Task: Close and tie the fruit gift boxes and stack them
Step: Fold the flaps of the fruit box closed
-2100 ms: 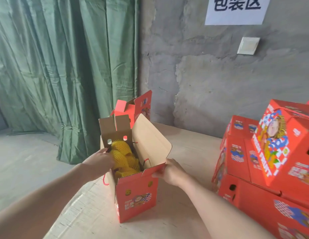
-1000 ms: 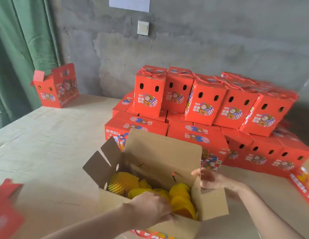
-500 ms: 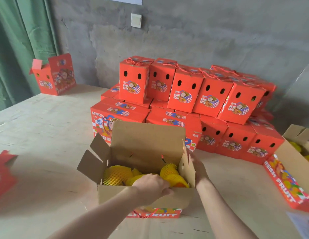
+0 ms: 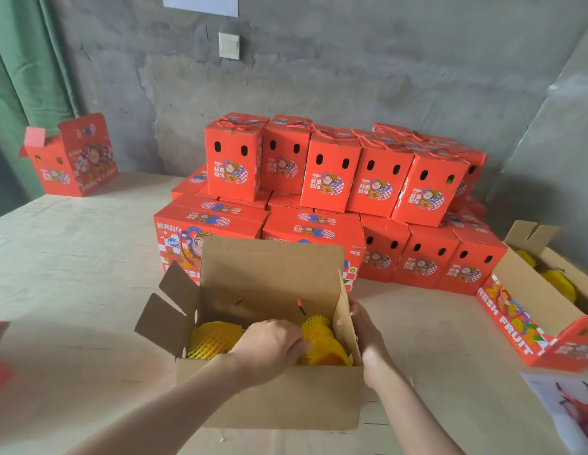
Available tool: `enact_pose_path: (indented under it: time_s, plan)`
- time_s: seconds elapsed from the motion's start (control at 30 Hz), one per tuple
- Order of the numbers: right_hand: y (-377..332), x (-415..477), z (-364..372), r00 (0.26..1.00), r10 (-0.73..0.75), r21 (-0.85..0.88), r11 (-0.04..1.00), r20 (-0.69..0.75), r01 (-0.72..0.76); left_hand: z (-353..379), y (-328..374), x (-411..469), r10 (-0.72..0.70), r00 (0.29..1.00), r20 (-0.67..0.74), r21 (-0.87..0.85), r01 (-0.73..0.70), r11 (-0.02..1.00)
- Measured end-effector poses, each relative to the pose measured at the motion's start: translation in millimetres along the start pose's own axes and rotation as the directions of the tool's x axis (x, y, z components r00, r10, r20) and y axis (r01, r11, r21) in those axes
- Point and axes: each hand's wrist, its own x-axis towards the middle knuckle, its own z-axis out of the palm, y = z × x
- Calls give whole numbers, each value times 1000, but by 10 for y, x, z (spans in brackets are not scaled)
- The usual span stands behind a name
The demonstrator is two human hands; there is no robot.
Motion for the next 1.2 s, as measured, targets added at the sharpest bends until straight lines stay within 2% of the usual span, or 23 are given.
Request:
enact_pose_path:
  time_s: [0.1, 0.17, 0.23, 0.33, 0.37, 0.4, 0.43, 0.47, 0.5, 0.53, 0.57, 0.6, 0.67, 0.7, 0.8, 0.83, 0.87, 0.9, 0.93, 1.0, 1.03, 1.1, 1.2]
  plan:
    - [63, -33, -71, 973, -219, 1, 976, -78, 220, -274, -273, -61, -93, 964, -249, -110, 67, 992]
    - [102, -49, -129, 942, -303, 52, 948, -146, 313, -485, -528, -83, -125, 921, -369, -91, 98, 991]
    - [86, -64, -127, 929, -346, 32, 935, -134, 353, -677, -790, -125, -167, 878, -449, -21, 176, 984]
    - [88, -42, -138, 924, -372, -11, 928, -93, 373, -834, -1154, -228, -384, 819, -427, 63, 451, 891]
    - [98, -31, -144, 921, -381, -26, 924, -84, 380, -871, -1254, -276, -471, 795, -382, 52, 527, 848]
    - [97, -36, -143, 919, -388, -39, 921, -69, 386, -906, -1344, -326, -554, 771, -314, -55, 568, 821]
    - [102, -28, -148, 917, -393, -49, 919, -61, 391, -951, -1410, -378, -614, 760, -212, -279, 555, 783]
    - [104, -31, -147, 920, -388, -43, 921, -54, 386, -984, -1429, -429, -626, 774, -92, -582, 468, 665]
    - [109, -34, -143, 927, -372, -31, 928, -46, 371, -992, -1418, -476, -600, 799, 33, -842, 346, 414]
    - [102, -58, -126, 932, -362, -18, 932, -28, 362, -954, -1410, -503, -570, 815, 104, -959, 233, 159]
    - [98, -87, -101, 936, -352, -13, 936, -12, 352, -875, -1422, -519, -557, 823, 113, -984, 169, 51]
    - [93, -128, -72, 939, -345, -10, 939, 5, 345, -793, -1434, -524, -566, 818, 99, -989, 142, 32]
    - [79, -211, -24, 944, -328, 11, 945, 28, 328, -653, -1463, -534, -600, 799, 34, -991, 106, 85]
    - [66, -241, -12, 942, -334, 28, 943, 35, 333, -624, -1487, -543, -578, 816, 15, -992, 83, 90]
    - [53, -287, -12, 936, -348, -1, 937, 61, 348, -584, -1388, -532, -352, 934, 67, -997, 51, -55]
    - [50, -293, -13, 927, -366, -26, 929, 80, 369, -548, -1294, -482, -311, 947, 83, -996, 67, -60]
    - [50, -308, -14, 917, -387, -52, 918, 97, 393, -500, -1196, -402, -326, 941, 93, -995, 95, -11]
    - [56, -309, -20, 910, -397, -96, 908, 116, 408, -460, -1080, -330, -370, 926, 75, -986, 124, 110]
    - [63, -314, -25, 910, -395, -120, 904, 123, 409, -435, -980, -261, -414, 910, 10, -944, 145, 295]
    - [102, -279, -54, 913, -388, -130, 906, 130, 403, -365, -925, -164, -411, 904, -117, -680, 229, 696]
    - [120, -266, -69, 914, -384, -140, 905, 130, 401, -320, -939, -145, -407, 906, -115, -509, 298, 807]
    - [139, -256, -70, 918, -377, -160, 905, 127, 394, -269, -922, -140, -428, 901, -65, -214, 406, 888]
    - [149, -302, -46, 931, -335, -130, 927, 144, 353, -214, -839, -135, -400, 917, 18, 145, 393, 908]
